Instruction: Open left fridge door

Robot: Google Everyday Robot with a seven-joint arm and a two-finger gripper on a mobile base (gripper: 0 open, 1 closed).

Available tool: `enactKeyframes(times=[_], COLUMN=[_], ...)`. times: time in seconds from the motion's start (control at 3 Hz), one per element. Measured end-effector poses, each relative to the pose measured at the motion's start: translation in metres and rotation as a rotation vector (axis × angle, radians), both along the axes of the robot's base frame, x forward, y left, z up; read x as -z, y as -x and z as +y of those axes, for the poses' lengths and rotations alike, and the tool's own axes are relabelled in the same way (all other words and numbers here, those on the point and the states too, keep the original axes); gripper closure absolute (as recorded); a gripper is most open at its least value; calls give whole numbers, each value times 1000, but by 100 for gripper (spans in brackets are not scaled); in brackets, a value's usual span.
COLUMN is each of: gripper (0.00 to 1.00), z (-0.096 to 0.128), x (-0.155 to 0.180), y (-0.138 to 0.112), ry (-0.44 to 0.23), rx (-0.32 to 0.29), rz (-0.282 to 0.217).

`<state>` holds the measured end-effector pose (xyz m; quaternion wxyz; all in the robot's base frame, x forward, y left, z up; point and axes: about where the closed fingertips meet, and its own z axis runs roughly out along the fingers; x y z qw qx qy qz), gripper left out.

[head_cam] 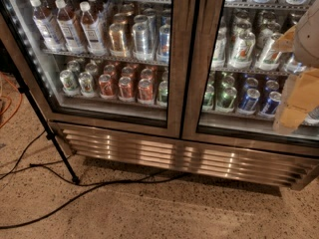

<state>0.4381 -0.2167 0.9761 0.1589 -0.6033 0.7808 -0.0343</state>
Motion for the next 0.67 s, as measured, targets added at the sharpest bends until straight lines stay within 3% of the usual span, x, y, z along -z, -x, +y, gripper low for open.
enactKeyframes(times=[0.33,0.67], gripper=[0,0], z=[0,18], x=[-1,11], y=[0,-3], ry=[0,-106], rx=[1,-18], rz=[-4,-1])
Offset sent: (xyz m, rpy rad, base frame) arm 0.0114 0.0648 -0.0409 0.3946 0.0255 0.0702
